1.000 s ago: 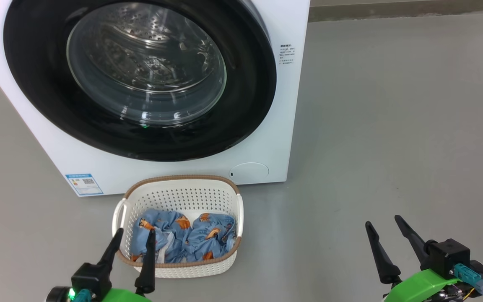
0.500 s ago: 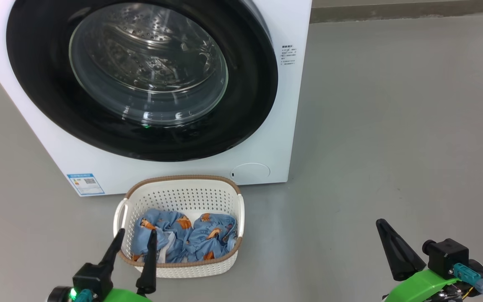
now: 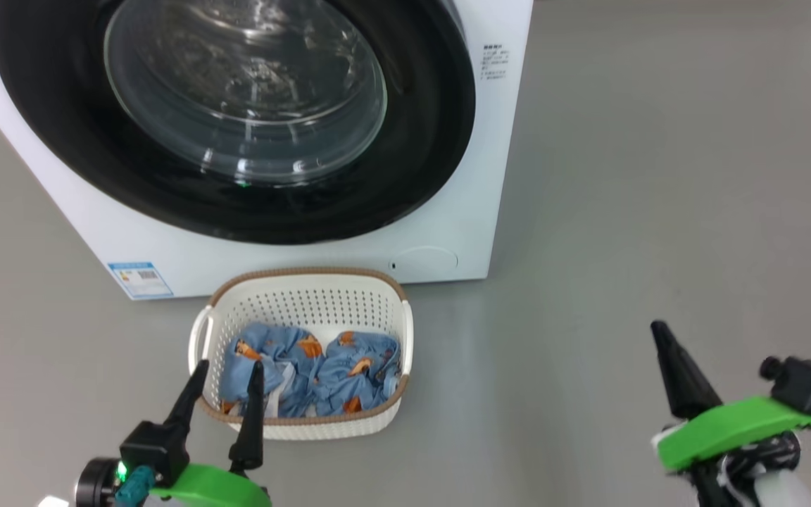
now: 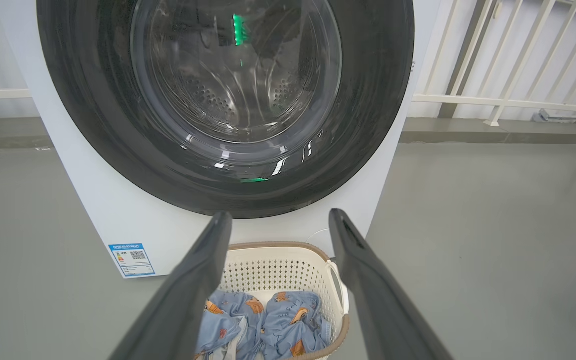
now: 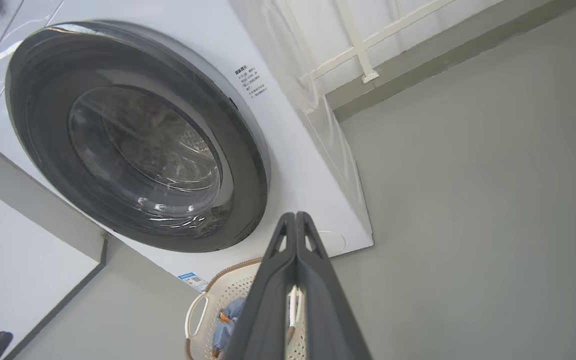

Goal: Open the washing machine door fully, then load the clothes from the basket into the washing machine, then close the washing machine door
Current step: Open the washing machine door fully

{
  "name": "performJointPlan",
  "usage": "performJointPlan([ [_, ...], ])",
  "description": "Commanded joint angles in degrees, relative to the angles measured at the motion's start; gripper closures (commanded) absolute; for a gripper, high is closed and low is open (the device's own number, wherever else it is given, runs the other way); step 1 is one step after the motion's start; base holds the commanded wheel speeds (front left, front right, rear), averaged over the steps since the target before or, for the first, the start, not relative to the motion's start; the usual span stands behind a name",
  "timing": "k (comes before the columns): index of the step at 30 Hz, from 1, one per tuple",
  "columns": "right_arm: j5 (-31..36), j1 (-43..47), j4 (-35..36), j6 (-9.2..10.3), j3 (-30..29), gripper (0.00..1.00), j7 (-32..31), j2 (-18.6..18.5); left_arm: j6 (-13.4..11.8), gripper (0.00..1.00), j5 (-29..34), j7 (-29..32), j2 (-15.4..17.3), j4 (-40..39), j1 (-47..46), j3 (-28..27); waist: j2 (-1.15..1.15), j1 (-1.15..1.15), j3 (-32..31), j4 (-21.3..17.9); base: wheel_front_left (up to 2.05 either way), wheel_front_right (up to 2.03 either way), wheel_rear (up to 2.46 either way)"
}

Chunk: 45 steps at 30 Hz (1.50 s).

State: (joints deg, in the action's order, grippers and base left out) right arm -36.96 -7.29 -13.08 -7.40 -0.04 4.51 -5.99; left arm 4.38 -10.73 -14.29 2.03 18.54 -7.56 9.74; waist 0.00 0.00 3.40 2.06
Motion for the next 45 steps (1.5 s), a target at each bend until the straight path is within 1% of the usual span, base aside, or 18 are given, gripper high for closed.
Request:
performJointPlan([
  [1, -3.18, -2.96, 0.99, -0.09, 0.78, 1.00, -0.52, -0.12, -0.67, 0.00, -0.45, -0.71, 0.85, -1.78, -2.70, -1.46, 0.00, 0.00, 1.65, 0.40, 0.00, 0.00, 0.00],
  [5, -16.80, -7.42, -0.19, -0.09, -1.47, 1.00, -4.10, 0.34, -0.89, 0.00, -0.51, -0.71, 0.85, -2.61, -4.01, -0.90, 0.00, 0.00, 4.48, 0.82, 0.00, 0.00, 0.00],
  [6, -24.19, -10.04, -0.80, -0.09, -3.10, 1.00, -6.69, 0.50, -0.99, 0.00, -0.60, -0.71, 0.85, -3.00, -4.79, -0.47, 0.00, 0.00, 5.96, 1.08, 0.00, 0.00, 0.00],
  [9, -33.94, -14.37, -2.24, -0.09, -5.60, 1.00, -11.33, 0.55, -1.16, 0.00, -0.78, -0.71, 0.85, -3.61, -6.14, 0.27, 0.00, 0.00, 8.29, 1.57, 0.00, 0.00, 0.00],
  [11, -38.76, -17.44, -3.94, -0.09, -6.79, 1.00, -14.87, 0.19, -1.26, 0.00, -0.87, -0.71, 0.85, -4.01, -7.14, 0.75, 0.00, 0.00, 9.84, 1.97, 0.00, 0.00, 0.00],
  [12, -38.76, -17.44, -3.94, -0.09, -6.79, 1.00, -14.87, 0.19, -1.26, 0.00, -0.87, -0.71, 0.85, -4.01, -7.14, 0.75, 0.00, 0.00, 9.84, 1.97, 0.00, 0.00, 0.00],
  [14, -42.79, -20.72, -5.64, -0.09, -7.98, 1.00, -17.73, -0.06, -1.35, 0.00, -0.95, -0.71, 0.85, -4.30, -8.12, 1.21, 0.00, 0.00, 11.28, 2.36, 0.00, 0.00, 0.00],
  [17, -47.05, -25.92, -8.49, -0.09, -9.31, 1.00, -21.21, -0.75, -1.43, 0.00, -1.09, -0.71, 0.85, -4.60, -9.63, 1.99, 0.00, 0.00, 13.35, 3.07, 0.00, 0.00, 0.00],
  [20, -48.57, -30.96, -11.10, -0.09, -9.63, 1.00, -23.03, -1.79, -1.49, 0.00, -1.35, -0.71, 0.85, -4.78, -11.04, 2.78, 0.00, 0.00, 15.07, 3.86, 0.00, 0.00, 0.00],
  [30, -52.57, -45.65, -19.87, -0.09, -8.96, 1.00, -29.05, -2.48, -1.98, 0.00, -2.35, -0.71, 0.85, -5.54, -14.35, 5.29, 0.00, 0.00, 19.50, 6.89, 0.00, 0.00, 0.00],
  [37, -53.88, -55.21, -25.61, -0.09, -8.74, 1.00, -31.31, -3.12, -2.71, 0.00, -3.39, -0.71, 0.85, -6.43, -15.35, 6.57, 0.00, 0.00, 22.20, 9.02, 0.00, 0.00, 0.00],
  [45, -53.47, -65.18, -31.34, -0.09, -7.88, 1.00, -32.27, -4.35, -3.12, 0.00, -4.16, -0.71, 0.85, -7.28, -16.41, 7.67, 0.00, 0.00, 24.67, 10.93, 0.00, 0.00, 0.00],
])
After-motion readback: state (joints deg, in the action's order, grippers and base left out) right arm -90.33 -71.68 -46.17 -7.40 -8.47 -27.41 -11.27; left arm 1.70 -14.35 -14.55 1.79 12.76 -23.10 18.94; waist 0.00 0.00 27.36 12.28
